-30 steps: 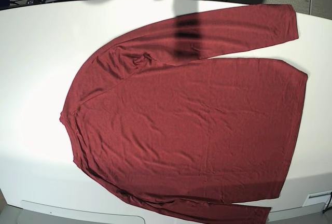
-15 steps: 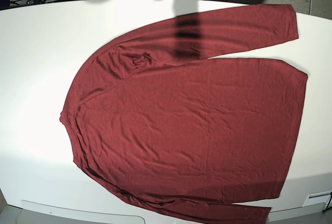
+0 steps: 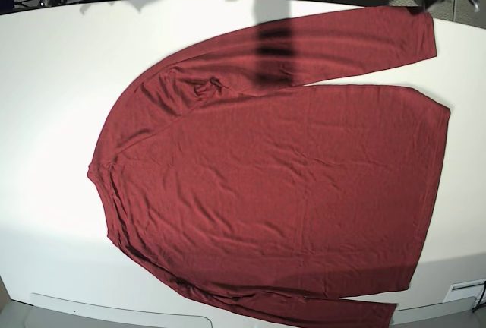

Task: Fold the T-shirt properly
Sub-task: 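Move both grippers down to the shirt's shoulder corners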

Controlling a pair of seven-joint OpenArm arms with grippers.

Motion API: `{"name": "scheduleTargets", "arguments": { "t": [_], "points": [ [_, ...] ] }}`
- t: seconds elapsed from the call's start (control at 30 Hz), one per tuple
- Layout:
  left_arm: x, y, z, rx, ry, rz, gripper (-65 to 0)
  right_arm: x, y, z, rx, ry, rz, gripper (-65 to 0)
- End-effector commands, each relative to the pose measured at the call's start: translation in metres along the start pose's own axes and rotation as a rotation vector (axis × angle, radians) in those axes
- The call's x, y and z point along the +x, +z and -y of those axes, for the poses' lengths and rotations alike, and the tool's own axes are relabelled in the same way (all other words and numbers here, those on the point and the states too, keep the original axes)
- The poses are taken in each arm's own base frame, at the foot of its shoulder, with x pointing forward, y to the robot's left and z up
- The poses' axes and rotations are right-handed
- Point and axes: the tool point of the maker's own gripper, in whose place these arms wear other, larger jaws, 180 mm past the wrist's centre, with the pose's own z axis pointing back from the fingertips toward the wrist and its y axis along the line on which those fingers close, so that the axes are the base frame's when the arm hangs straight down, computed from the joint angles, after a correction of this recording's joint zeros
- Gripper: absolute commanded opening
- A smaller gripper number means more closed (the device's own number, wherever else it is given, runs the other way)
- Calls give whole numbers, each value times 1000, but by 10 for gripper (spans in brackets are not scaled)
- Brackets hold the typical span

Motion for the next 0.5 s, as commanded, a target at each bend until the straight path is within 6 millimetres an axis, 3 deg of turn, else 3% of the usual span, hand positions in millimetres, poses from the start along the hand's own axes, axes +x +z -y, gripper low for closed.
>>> {"name": "scheduleTargets", "arguments": {
  "t": [0.0, 0.2, 0.47],
  "points": [
    [3, -1, -13, 36, -20, 10, -542, 7, 5, 5, -23, 21, 27, -492],
    [6, -19, -49, 121, -64, 10, -518, 20, 4, 20, -82, 75, 68, -492],
    [14, -30, -57, 116, -88, 55, -518, 45, 0, 48, -170, 117, 135, -492]
  ]
}}
